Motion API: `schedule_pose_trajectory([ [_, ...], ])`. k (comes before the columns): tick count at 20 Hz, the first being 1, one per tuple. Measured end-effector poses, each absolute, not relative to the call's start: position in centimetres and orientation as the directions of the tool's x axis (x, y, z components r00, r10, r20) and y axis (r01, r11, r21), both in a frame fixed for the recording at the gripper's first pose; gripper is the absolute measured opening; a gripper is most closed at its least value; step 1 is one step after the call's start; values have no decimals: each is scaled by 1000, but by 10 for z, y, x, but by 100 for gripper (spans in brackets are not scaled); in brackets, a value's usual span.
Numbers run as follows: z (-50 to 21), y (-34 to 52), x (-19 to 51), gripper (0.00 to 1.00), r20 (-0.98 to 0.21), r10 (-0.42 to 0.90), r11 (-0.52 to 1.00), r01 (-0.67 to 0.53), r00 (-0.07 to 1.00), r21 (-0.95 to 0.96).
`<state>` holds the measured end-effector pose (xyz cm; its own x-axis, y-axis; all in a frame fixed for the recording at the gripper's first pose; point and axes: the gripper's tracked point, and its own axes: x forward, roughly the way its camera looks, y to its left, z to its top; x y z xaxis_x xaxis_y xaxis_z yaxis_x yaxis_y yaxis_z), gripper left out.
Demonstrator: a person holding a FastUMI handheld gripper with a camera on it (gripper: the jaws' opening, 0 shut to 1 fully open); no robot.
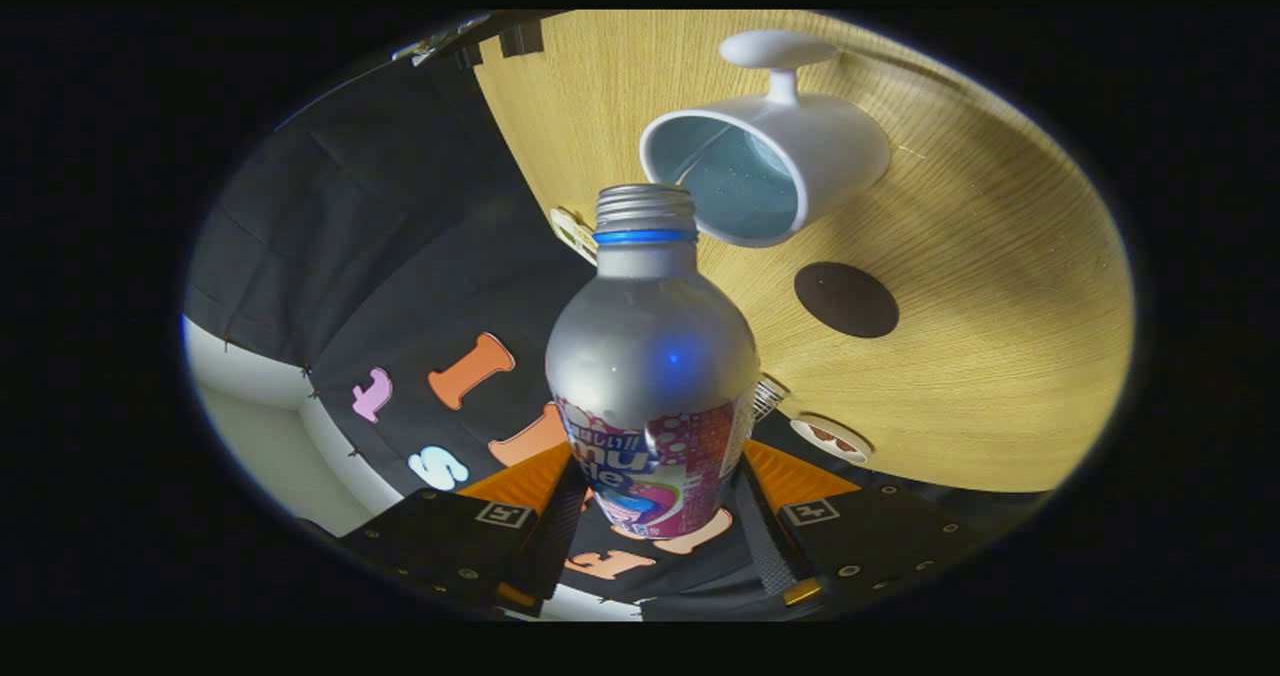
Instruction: Take the bottle from table, then pour the juice into the cup, finally place the bottle on the coaster
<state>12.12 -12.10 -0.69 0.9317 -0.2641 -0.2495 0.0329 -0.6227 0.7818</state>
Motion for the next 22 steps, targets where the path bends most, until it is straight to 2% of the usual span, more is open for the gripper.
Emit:
schedule_pose_trajectory([
  [22,-8,-123,121,76,-256,-265,-664,17,930,748],
])
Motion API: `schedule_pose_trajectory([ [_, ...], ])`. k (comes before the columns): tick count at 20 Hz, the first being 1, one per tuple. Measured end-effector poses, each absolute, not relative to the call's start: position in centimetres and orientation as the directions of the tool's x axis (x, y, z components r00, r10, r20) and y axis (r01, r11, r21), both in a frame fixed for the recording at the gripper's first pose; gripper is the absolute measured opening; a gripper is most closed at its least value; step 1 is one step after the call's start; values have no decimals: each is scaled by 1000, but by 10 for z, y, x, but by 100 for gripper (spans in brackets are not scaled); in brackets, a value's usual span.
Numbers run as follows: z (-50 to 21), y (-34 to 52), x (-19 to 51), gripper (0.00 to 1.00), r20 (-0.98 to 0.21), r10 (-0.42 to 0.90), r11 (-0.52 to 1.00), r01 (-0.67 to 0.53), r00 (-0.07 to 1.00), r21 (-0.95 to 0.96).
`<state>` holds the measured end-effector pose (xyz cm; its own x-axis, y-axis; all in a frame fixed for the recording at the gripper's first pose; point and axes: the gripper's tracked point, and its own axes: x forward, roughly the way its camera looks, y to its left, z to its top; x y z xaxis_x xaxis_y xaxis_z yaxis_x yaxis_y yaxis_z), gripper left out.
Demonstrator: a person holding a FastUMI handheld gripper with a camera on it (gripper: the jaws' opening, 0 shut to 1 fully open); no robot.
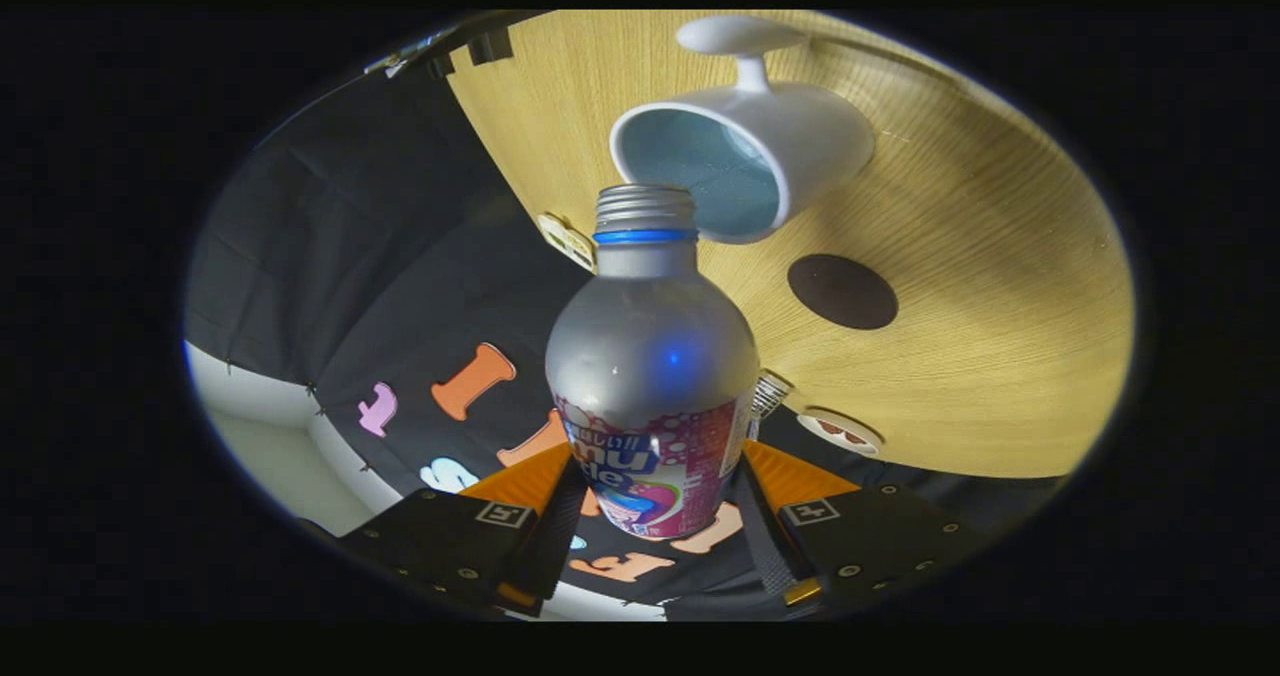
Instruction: Take the bottle from table, then pour the juice into the cup, finally place the bottle on the coaster
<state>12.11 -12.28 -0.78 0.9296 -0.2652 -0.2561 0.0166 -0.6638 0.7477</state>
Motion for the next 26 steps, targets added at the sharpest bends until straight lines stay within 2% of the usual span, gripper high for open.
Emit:
schedule_pose_trajectory([
  [4,-14,-123,121,75,-272,-266,-650,36,925,759],
  [7,-31,-120,123,75,-326,-277,-543,133,904,829],
  [13,-44,-122,120,75,-361,-323,-198,310,875,930],
  [18,-48,-113,120,75,-376,-310,142,434,873,890],
  [22,-37,-114,131,75,-348,-338,429,473,874,770],
  [26,-34,-110,145,75,-330,-376,665,500,866,555],
])
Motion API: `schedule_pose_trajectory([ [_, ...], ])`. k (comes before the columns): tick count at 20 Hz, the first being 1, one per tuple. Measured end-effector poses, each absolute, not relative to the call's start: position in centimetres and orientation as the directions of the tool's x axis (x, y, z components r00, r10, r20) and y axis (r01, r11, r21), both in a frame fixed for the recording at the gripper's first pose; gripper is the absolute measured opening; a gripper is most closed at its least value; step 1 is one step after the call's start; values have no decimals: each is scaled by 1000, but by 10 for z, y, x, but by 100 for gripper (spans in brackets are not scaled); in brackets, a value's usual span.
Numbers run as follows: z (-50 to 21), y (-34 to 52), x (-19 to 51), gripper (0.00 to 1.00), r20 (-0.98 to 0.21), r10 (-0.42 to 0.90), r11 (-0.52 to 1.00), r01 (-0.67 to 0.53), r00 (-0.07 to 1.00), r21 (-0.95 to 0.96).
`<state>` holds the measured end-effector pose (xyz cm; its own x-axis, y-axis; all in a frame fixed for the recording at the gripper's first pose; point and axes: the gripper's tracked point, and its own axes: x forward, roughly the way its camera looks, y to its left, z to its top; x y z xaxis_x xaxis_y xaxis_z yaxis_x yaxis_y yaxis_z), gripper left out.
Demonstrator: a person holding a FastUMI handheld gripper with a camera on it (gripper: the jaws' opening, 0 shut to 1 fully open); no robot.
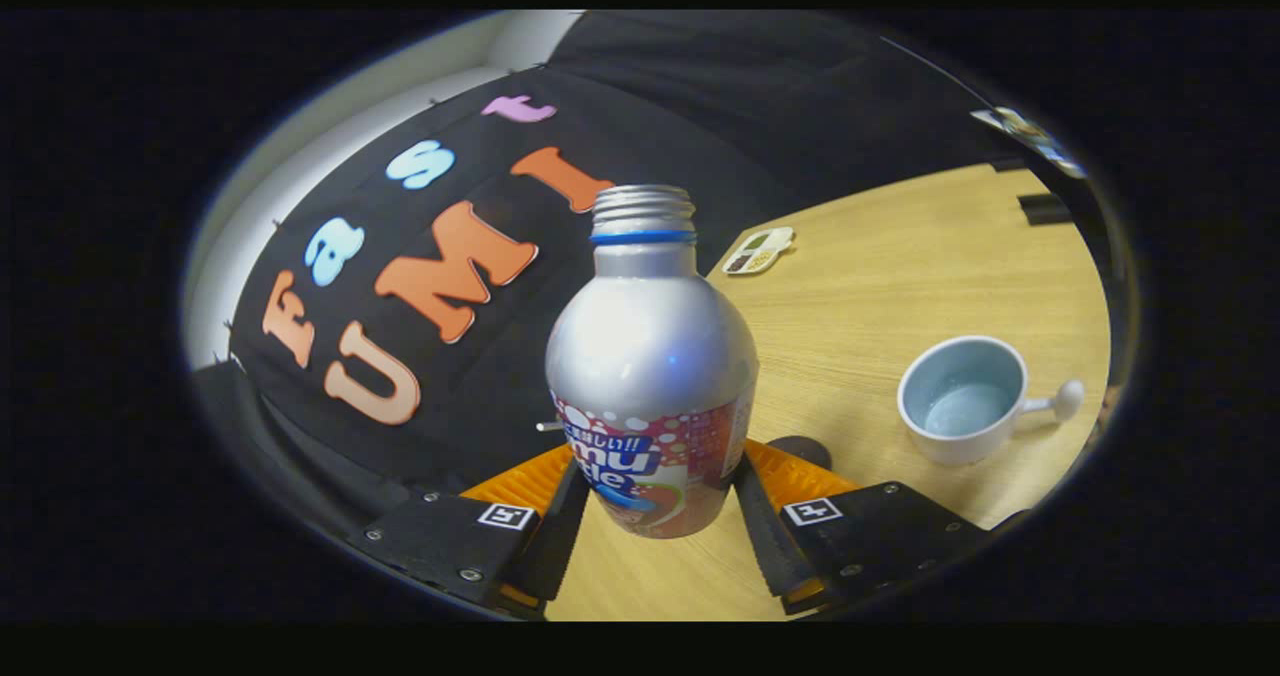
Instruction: Take the bottle from table, then pour the juice into the cup, finally place the bottle on the coaster
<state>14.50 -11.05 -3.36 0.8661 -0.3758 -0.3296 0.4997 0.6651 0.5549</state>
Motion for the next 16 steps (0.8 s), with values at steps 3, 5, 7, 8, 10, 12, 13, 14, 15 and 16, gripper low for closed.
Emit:
schedule_pose_trajectory([
  [3,-42,-104,151,75,-317,-415,795,509,853,330],
  [5,-53,-105,155,75,-315,-454,839,519,834,163],
  [7,-59,-111,157,76,-298,-493,849,528,817,41],
  [8,-61,-114,158,76,-281,-514,845,535,810,-3],
  [10,-68,-123,161,76,-259,-546,834,545,797,-83],
  [12,-76,-130,168,76,-250,-571,821,546,782,-167],
  [13,-82,-132,170,76,-256,-573,819,540,778,-194],
  [14,-86,-133,174,76,-262,-575,818,535,775,-212],
  [15,-92,-134,176,76,-273,-573,819,529,773,-223],
  [16,-100,-134,177,76,-295,-566,824,520,770,-225],
])
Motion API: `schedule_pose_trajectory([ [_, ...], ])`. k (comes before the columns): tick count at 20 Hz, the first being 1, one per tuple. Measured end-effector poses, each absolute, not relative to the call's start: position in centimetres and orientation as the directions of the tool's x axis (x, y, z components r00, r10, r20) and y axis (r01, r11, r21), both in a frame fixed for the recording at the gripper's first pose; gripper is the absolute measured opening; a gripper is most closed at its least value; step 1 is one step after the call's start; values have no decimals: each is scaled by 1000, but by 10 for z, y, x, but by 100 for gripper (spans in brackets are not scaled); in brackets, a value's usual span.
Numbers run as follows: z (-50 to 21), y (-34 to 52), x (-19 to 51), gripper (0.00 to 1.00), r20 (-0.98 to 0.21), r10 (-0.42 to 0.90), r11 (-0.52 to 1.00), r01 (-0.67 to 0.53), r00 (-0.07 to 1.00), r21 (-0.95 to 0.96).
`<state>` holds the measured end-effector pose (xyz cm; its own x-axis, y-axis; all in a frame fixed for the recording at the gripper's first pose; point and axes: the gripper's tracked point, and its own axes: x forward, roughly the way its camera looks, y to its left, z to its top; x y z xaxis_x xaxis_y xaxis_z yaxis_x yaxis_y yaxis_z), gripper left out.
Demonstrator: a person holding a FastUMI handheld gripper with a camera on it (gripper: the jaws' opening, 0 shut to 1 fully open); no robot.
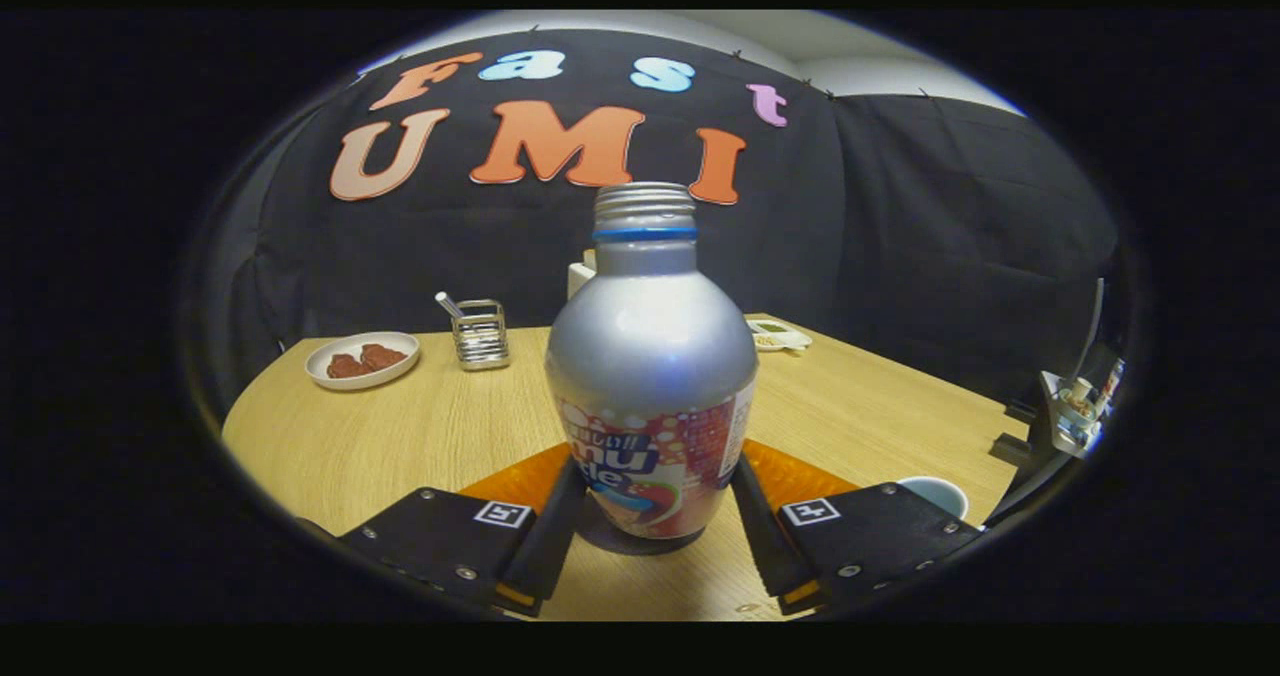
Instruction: Take the bottle from table, then pour the juice into the cup, finally place the bottle on the coaster
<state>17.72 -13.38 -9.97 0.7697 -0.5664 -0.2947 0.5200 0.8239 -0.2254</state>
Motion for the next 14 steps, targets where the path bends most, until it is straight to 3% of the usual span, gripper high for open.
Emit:
schedule_pose_trajectory([
  [14,-140,-134,187,77,-369,-546,837,502,752,-217],
])
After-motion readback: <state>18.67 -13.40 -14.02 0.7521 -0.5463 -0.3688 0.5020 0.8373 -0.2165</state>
